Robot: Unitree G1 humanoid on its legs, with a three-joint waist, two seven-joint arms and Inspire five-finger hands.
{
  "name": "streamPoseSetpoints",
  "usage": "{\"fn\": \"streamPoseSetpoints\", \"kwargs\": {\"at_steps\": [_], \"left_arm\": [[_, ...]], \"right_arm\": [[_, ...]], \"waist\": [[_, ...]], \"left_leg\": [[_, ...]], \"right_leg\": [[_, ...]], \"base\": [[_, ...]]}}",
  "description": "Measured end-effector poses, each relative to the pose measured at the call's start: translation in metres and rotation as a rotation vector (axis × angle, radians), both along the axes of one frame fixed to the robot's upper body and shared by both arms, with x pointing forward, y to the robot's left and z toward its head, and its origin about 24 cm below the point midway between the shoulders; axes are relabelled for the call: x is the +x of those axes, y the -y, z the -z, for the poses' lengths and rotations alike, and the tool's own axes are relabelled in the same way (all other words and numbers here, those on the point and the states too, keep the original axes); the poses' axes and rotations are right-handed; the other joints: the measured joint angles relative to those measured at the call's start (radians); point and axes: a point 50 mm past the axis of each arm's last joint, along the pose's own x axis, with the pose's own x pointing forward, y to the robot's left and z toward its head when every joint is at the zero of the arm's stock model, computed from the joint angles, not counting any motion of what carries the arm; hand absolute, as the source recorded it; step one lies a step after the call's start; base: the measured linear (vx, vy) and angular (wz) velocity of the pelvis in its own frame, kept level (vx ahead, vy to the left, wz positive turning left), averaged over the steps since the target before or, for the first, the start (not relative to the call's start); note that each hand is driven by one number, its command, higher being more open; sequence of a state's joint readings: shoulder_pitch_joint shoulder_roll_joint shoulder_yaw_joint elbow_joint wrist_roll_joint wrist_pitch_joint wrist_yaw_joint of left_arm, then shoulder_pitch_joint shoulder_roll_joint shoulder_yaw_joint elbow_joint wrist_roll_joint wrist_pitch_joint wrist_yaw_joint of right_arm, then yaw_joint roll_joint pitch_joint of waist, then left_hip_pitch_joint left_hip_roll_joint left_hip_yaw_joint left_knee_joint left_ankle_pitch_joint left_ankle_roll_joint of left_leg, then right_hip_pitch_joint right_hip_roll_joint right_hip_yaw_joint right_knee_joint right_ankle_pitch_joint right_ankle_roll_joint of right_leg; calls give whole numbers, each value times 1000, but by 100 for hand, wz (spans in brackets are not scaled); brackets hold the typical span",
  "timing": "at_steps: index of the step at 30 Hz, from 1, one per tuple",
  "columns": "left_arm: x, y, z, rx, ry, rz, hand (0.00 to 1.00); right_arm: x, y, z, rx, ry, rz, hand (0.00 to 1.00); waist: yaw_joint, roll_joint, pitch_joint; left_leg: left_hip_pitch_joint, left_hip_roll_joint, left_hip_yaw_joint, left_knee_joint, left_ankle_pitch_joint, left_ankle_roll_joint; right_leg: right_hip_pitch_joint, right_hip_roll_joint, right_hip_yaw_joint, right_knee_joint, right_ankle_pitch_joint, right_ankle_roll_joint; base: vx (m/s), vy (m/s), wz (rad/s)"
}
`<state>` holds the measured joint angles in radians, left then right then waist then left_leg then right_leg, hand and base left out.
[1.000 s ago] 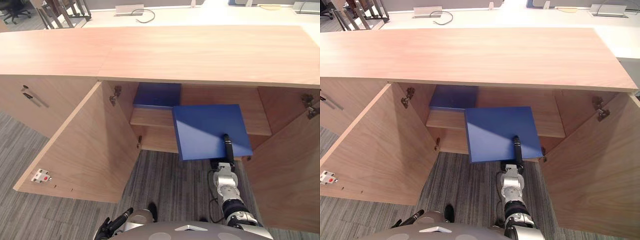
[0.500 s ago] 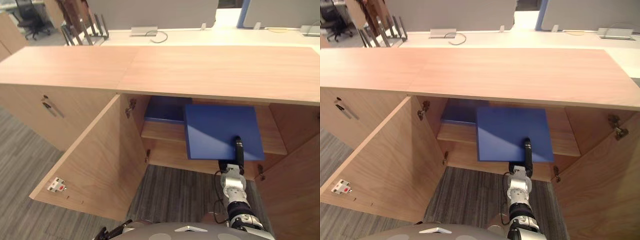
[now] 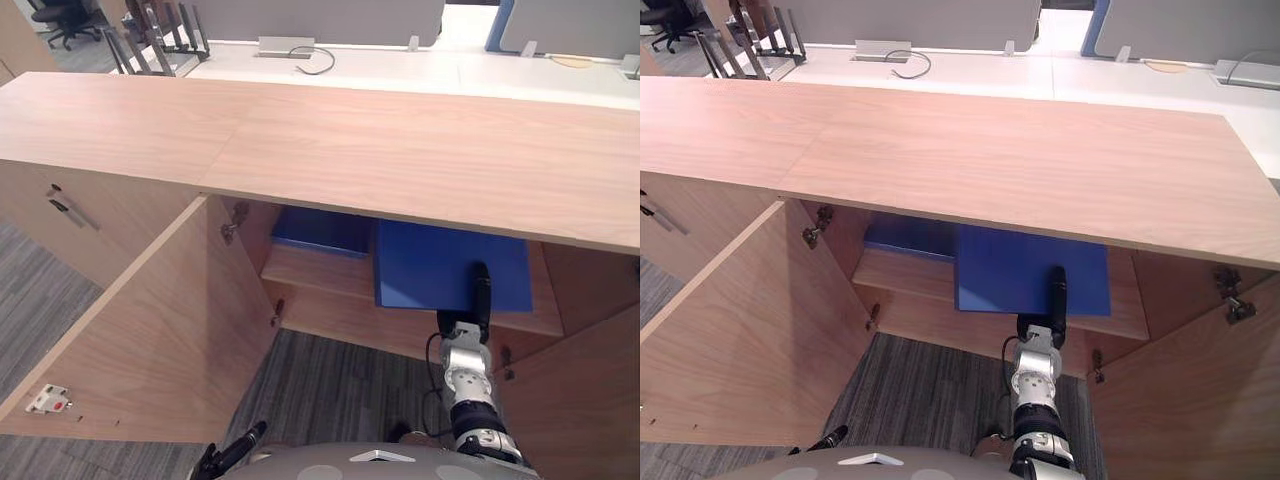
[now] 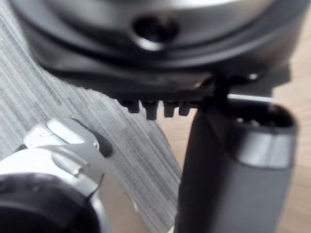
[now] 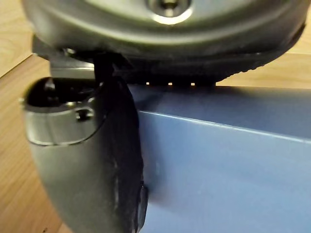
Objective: Walk over to the cabinet, pick up the folder, carry it to the office cabinet, place the folder inside the office cabinet, then close the office cabinet door
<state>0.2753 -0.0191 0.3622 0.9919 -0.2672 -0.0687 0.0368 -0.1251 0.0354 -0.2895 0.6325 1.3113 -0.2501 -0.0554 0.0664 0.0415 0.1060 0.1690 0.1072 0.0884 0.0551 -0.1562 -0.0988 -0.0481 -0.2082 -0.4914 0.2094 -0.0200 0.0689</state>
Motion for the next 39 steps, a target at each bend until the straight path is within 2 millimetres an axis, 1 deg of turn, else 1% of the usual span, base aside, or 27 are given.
{"fn": "streamPoseSetpoints", "kwargs": {"at_steps": [1,2,4,5,7,11,14,16,17,18,19,20,21,22,23,24,25,26,27,28,30,31,32,33,34,37,39], "left_arm": [[0,-4,-1,9,-1,7,100],[0,-5,-1,11,-1,11,100],[-2,-8,-1,18,-18,23,100],[-3,-8,0,18,-21,24,100],[-5,-10,0,32,-42,47,100],[-7,-13,0,44,-53,64,100],[-6,-13,0,56,-65,87,100],[-5,-13,0,57,-66,104,100],[-4,-13,0,56,-64,102,100],[0,-12,0,52,-51,98,100],[4,-12,-1,53,-39,100,100],[19,-10,-3,52,5,114,100],[33,-6,-7,57,68,138,100],[40,-4,-9,60,101,148,100],[51,-2,-13,57,159,149,100],[59,-1,-16,61,194,155,100],[63,-1,-17,61,205,157,100],[69,0,-18,56,224,154,100],[71,0,-19,55,233,153,100],[77,2,-22,50,263,142,100],[81,2,-24,54,286,142,100],[84,2,-27,62,308,142,100],[85,1,-28,65,316,142,100],[91,1,-30,70,337,147,100],[96,2,-33,76,361,155,100],[107,2,-38,87,403,160,100],[116,3,-42,88,435,169,100]], "right_arm": [[-2,-3,3,9,-10,-7,0],[-2,-3,3,10,-12,-9,0],[-4,-1,5,13,-22,5,0],[-5,0,5,14,-24,10,0],[-6,2,6,15,-30,20,0],[-9,7,8,20,-43,53,0],[-9,10,7,22,-60,91,0],[-2,12,3,35,-57,110,0],[6,14,-3,50,-40,135,0],[20,15,-15,61,2,162,0],[28,17,-23,64,33,173,0],[46,24,-48,52,119,201,0],[64,35,-78,13,222,221,0],[71,42,-94,-12,277,229,0],[83,53,-125,-56,381,246,0],[93,58,-154,-77,473,257,0],[97,60,-165,-80,508,263,0],[101,61,-181,-83,554,274,0],[102,62,-185,-81,567,281,0],[101,63,-194,-71,596,302,0],[102,65,-204,-58,627,318,0],[105,64,-216,-40,655,330,0],[107,64,-221,-32,666,333,0],[109,64,-231,-32,694,342,0],[111,64,-242,-32,723,347,0],[113,67,-260,-35,764,357,0],[116,69,-282,-37,809,354,0]], "waist": [[1,-13,-2],[0,-17,-1],[-9,-22,0],[-11,-22,0],[-16,-25,-1],[-16,-31,-3],[-16,-36,-6],[-15,-35,-6],[-16,-31,0],[-14,-23,23],[-15,-17,42],[-13,-2,79],[-15,21,113],[-14,35,125],[-11,62,139],[-3,77,158],[0,78,170],[6,75,190],[9,73,194],[15,71,196],[17,70,197],[17,70,199],[17,70,202],[18,79,216],[20,80,229],[33,80,234],[41,82,254]], "left_leg": [[-4,-5,0,-10,6,3],[-5,-8,0,-12,8,4],[-5,-28,-1,-12,10,7],[-5,-31,-2,-12,10,7],[-8,-50,-1,-12,11,8],[-9,-65,-1,-12,11,10],[-10,-66,2,-12,9,14],[-15,-66,14,-11,5,20],[-28,-65,25,6,-1,31],[-57,-63,44,62,-21,39],[-84,-62,51,110,-37,40],[-168,-59,66,237,-75,48],[-269,-53,72,369,-120,61],[-322,-47,71,431,-144,66],[-420,-36,72,534,-198,81],[-498,-25,75,616,-227,90],[-525,-23,77,645,-237,94],[-568,-23,78,682,-253,101],[-588,-24,79,697,-256,101],[-639,-23,77,728,-256,102],[-690,-24,81,757,-256,104],[-739,-21,87,792,-262,108],[-756,-18,90,808,-264,110],[-783,-8,91,842,-269,104],[-813,-4,93,874,-278,104],[-884,9,101,931,-293,103],[-935,14,103,974,-302,103]], "right_leg": [[2,3,0,-29,18,4],[4,3,0,-42,28,6],[35,3,2,-113,71,19],[38,3,2,-121,76,20],[56,3,6,-178,114,29],[71,2,9,-226,145,32],[75,9,17,-248,159,26],[64,13,32,-252,166,24],[49,10,42,-240,168,21],[19,0,62,-199,161,15],[-6,-8,69,-163,153,11],[-87,-38,84,-47,120,2],[-180,-69,87,71,88,-7],[-225,-79,89,120,74,-11],[-312,-93,102,197,43,-9],[-388,-102,116,259,32,-12],[-416,-107,124,283,23,-11],[-462,-117,138,321,16,-12],[-483,-122,142,334,14,-14],[-534,-128,149,358,12,-17],[-591,-139,164,391,11,-20],[-648,-142,182,427,5,-28],[-668,-142,190,441,3,-32],[-697,-141,199,469,-3,-39],[-733,-141,211,497,-10,-44],[-815,-141,234,548,-17,-51],[-873,-141,250,581,-21,-53]], "base": [[37,33,-1],[46,67,-1],[28,81,2],[10,63,1],[2,51,-5],[-3,13,-2],[-26,-9,-9],[-72,-15,-21],[-100,3,-33],[-128,16,-34],[-206,48,-33],[-303,77,-13],[-337,76,-4],[-418,91,6],[-326,74,-2],[-355,90,-8],[-212,52,-14],[-207,32,-7],[-200,-3,-1],[-186,-8,4],[-128,-6,1],[-79,-5,-8],[-107,8,-15],[-91,15,-15],[-114,23,-14],[-103,32,-14],[-98,45,-6]]}}
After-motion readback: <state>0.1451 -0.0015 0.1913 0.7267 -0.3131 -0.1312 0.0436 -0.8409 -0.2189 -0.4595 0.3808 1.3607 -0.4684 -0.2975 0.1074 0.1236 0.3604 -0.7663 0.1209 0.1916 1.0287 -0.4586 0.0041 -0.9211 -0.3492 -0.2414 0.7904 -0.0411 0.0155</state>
